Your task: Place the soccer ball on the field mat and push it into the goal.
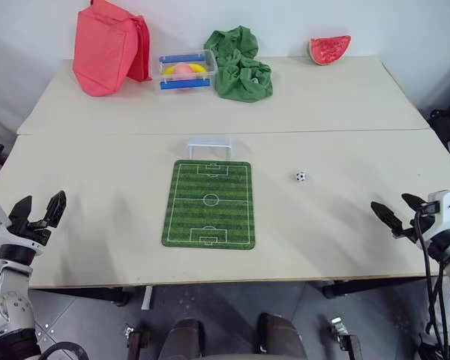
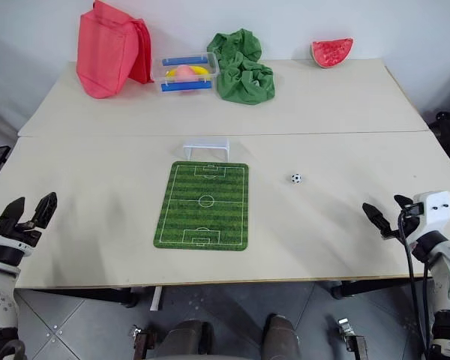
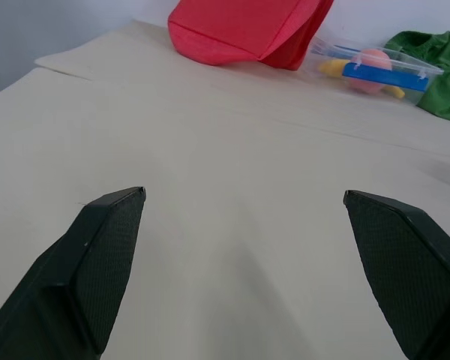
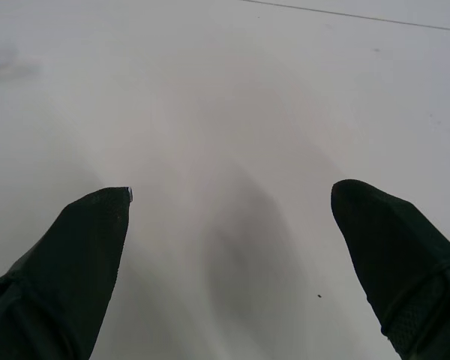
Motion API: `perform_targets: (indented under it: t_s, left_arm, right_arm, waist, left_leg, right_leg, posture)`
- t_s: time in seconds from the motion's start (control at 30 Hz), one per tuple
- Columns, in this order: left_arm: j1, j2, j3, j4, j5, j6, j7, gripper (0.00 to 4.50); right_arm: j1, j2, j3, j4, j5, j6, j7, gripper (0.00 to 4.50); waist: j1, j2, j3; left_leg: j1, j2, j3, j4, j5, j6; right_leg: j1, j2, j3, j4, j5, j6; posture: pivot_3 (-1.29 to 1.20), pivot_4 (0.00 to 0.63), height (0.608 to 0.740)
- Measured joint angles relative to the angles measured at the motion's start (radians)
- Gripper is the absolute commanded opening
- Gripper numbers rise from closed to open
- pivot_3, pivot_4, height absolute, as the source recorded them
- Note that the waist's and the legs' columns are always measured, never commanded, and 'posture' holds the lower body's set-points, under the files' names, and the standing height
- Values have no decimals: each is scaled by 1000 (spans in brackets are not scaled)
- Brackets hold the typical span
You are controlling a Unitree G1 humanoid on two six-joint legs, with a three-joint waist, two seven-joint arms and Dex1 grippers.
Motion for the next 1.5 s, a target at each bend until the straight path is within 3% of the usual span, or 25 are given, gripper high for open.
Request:
perform_targets:
  t_s: [0.23,0.43,0.63,0.83,1.17,1.3,1.5]
  left_arm:
    - [-10,44,-24,7,54,-11,7,4500]
    - [-50,67,-25,29,48,-9,-27,4500]
    - [-79,111,-142,16,59,-4,-164,4500]
    - [-98,134,-237,-12,83,-14,-282,4500]
    - [-150,134,-291,-17,100,-25,-315,4500]
    - [-146,127,-292,-21,100,-25,-314,4500]
    - [-128,127,-292,-46,99,-25,-311,4500]
  right_arm:
    - [0,0,-9,-149,34,118,-72,4489]
    - [-94,0,8,-262,83,254,-98,4489]
    - [-278,-1,205,-261,45,332,-23,4489]
    - [-367,40,361,-127,-40,297,68,4489]
    - [-527,152,442,257,-200,58,110,4489]
    - [-557,172,443,323,-232,0,118,3621]
    - [-558,190,439,349,-236,-45,135,1557]
  waist:
    - [-1,0,0]
    - [0,0,0]
    - [-2,0,0]
    - [0,0,0]
    - [-23,0,0]
    - [-28,0,0]
    - [-29,0,0]
  left_leg:
    - [0,0,0,0,0,0]
    - [0,0,0,0,0,0]
    - [0,0,0,0,0,0]
    - [-1,0,0,0,0,0]
    - [-1,0,0,-1,0,0]
    - [0,0,0,0,0,0]
    - [0,1,0,1,0,0]
  right_leg:
    - [0,0,0,0,0,0]
    - [0,0,0,0,0,0]
    - [-1,0,0,1,0,0]
    - [-1,0,-1,0,0,0]
    - [-1,0,-1,0,0,0]
    - [-1,1,-1,0,0,0]
    - [-1,1,-1,1,0,0]
  posture:
    - [0,150,740]
    - [0,150,740]
    - [0,150,740]
    - [0,150,740]
    - [0,150,740]
    - [0,150,740]
    - [0,150,740]
